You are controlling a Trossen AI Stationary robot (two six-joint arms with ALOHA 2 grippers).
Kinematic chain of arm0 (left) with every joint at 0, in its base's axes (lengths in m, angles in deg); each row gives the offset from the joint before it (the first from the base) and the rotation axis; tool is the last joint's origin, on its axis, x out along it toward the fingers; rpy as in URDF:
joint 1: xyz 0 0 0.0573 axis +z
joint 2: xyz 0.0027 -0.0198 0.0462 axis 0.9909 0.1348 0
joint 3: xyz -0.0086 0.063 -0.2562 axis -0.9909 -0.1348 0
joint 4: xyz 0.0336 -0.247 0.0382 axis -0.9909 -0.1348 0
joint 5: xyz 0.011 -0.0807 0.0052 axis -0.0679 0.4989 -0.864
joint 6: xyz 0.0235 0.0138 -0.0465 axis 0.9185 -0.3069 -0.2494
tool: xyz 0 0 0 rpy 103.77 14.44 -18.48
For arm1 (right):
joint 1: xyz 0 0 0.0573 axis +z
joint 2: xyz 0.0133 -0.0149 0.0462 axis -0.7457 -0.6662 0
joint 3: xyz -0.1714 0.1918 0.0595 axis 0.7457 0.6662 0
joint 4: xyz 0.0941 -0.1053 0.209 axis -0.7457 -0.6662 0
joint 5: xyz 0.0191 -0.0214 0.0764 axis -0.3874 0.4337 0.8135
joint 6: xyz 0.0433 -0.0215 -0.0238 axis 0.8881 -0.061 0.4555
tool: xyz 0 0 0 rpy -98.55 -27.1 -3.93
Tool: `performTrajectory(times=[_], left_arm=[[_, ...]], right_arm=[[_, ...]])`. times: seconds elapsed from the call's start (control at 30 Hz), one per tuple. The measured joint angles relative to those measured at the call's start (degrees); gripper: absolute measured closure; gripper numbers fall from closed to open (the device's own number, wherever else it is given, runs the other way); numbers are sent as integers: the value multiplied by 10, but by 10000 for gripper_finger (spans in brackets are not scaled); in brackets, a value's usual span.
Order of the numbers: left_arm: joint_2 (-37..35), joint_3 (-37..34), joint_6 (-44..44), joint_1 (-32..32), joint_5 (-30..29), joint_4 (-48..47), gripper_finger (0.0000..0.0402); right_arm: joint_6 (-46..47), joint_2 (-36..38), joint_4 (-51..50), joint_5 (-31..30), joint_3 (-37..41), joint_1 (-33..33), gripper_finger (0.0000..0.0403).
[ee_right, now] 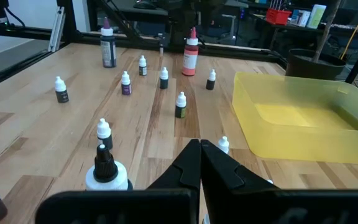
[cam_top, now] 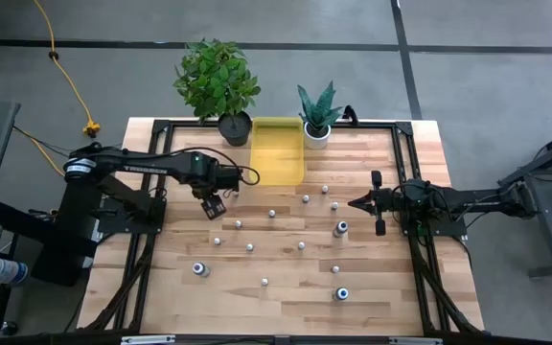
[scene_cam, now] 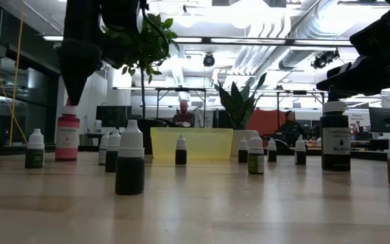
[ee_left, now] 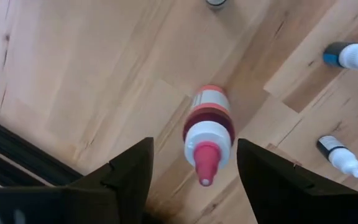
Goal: Pick & Place food coloring
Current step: Put the large pink food coloring bottle into the yellow bin
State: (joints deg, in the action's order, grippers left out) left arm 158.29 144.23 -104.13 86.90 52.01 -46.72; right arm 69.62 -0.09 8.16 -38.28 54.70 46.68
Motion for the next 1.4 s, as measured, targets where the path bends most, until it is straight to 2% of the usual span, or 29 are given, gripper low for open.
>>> performTrajectory(times=[0.27, 0.57, 0.9, 1.27, 1.4], left_arm=[[4, -21, 1, 6, 54, 22, 179], [4, -37, -3, 6, 33, 28, 183], [4, -31, -3, 6, 33, 34, 233], [4, -31, -3, 6, 60, 30, 291], [4, -31, -3, 6, 60, 30, 301]], right_arm=[[0, 0, 0, 0, 0, 0, 402], [0, 0, 0, 0, 0, 0, 402], [0, 0, 0, 0, 0, 0, 402], [0, 0, 0, 0, 0, 0, 402], [0, 0, 0, 0, 0, 0, 402]])
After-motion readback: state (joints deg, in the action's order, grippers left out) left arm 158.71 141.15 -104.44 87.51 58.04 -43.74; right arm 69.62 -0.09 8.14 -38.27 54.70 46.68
